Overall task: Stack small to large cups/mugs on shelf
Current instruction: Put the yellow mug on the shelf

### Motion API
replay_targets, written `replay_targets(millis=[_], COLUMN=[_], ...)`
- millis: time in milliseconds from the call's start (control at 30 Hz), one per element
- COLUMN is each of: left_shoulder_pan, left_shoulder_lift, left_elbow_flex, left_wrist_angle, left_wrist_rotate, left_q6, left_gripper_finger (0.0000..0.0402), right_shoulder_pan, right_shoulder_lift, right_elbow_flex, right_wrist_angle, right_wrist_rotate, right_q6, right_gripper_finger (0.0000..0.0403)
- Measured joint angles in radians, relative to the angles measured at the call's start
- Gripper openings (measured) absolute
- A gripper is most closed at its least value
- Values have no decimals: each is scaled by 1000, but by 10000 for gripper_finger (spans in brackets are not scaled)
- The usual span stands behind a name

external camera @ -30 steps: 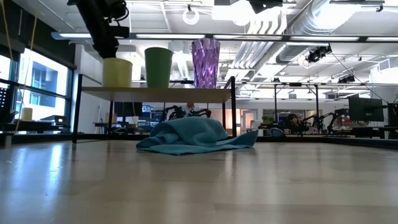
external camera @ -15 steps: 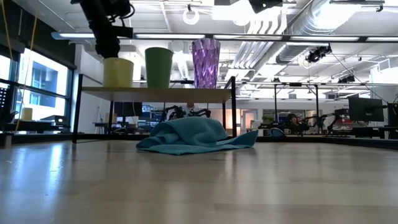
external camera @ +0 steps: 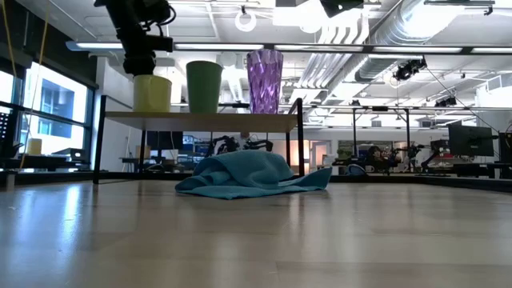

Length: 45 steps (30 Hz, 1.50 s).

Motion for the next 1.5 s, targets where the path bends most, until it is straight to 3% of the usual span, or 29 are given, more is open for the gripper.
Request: replay_targets(millis=[833,1500], left_shoulder_pan=[-63,-63], left_shoulder_lift=[19,26], left_elbow_flex=[2,1], left_wrist_angle=[23,32], left_wrist_rotate=[-83,-80], left_q6=[58,38], left_gripper_finger=[53,95], right_shoulder_pan=[0,0], right_shoulder_lift=[0,3], right_elbow_flex=[0,0], right_wrist_angle=[4,3], right_wrist_rotate=[-3,-28], right_q6=[15,8], right_gripper_finger=[128,128])
